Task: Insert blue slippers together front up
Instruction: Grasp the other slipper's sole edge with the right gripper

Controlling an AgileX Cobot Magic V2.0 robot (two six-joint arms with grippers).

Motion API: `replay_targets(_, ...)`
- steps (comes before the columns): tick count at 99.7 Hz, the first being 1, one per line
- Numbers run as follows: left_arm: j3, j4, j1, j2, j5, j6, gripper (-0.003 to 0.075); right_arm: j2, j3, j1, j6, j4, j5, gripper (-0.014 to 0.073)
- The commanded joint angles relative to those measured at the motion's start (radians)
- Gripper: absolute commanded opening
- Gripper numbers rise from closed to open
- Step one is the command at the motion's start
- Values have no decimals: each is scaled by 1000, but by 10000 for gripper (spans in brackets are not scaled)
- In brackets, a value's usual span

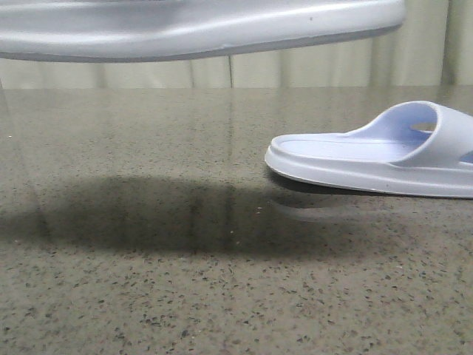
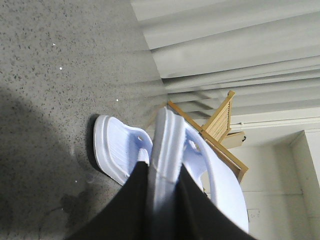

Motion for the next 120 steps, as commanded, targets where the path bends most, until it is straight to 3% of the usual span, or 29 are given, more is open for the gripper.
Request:
replay_targets(1,-34,-90,5,-7,39,-8,16,19,-25,-7,-2,25,-99,403)
replay_targets(68,-34,-90,5,-7,32,-8,16,173,-25,-7,-2,126,-177,403)
replay_targets(120,-34,-90,5,-7,31,-14,16,192,-25,-3,-2,206,-57,403)
